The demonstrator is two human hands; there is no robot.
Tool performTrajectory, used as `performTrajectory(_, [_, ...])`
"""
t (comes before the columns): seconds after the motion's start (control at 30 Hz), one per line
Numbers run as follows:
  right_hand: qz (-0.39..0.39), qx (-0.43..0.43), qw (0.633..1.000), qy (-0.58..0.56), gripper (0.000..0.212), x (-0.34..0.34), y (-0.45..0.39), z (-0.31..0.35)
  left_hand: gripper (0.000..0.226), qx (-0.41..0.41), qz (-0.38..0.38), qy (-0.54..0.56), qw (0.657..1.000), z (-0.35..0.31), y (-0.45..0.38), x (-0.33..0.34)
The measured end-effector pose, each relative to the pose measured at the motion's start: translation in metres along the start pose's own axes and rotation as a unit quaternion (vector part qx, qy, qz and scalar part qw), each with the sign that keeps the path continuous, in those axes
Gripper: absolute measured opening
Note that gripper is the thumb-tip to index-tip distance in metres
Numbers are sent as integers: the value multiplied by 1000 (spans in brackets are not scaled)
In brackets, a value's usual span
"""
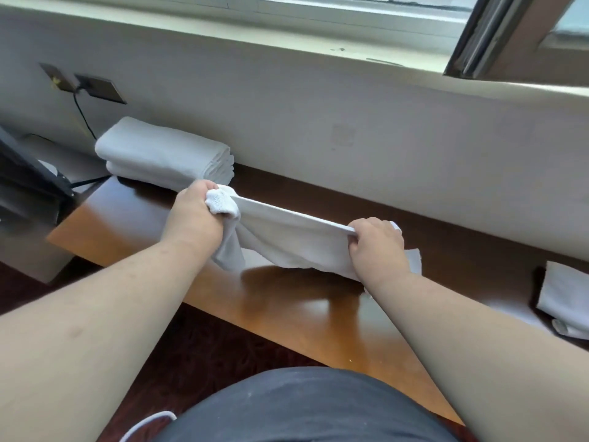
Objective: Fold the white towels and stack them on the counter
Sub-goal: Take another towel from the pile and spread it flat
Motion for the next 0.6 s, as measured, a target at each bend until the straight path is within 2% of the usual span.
performTrajectory(0.1, [27,43,999,-11,22,-8,-25,-21,47,-4,-35,-51,998,-12,-16,-3])
performTrajectory(0.2, [39,144,986,-69,23,-19,-46,-48,53,13,-52,-155,987,-21,-31,5])
performTrajectory(0.3, [5,253,958,-131,15,-28,-60,-71,74,4,10,-218,976,-27,-45,23])
performTrajectory(0.37, [-43,307,938,-155,12,-35,-67,-82,85,29,44,-239,970,-29,-56,30])
performTrajectory(0.47, [-134,347,908,-192,11,-54,-76,-89,63,148,10,-237,960,-38,-76,31])
performTrajectory(0.53, [-199,336,899,-199,14,-69,-80,-86,41,213,-21,-215,953,-51,-92,27])
performTrajectory(0.6, [-259,313,897,-173,18,-85,-84,-82,26,244,-34,-178,953,-65,-109,21])
Point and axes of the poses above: each hand's wrist, its own y-axis away from the middle knuckle, its own x-axis out of the palm, z = x × y, the point moved 2 cm from there along -y, towards the middle knuckle, and after that the axes turned 5 degrees about -z, right-handed, at the moved point
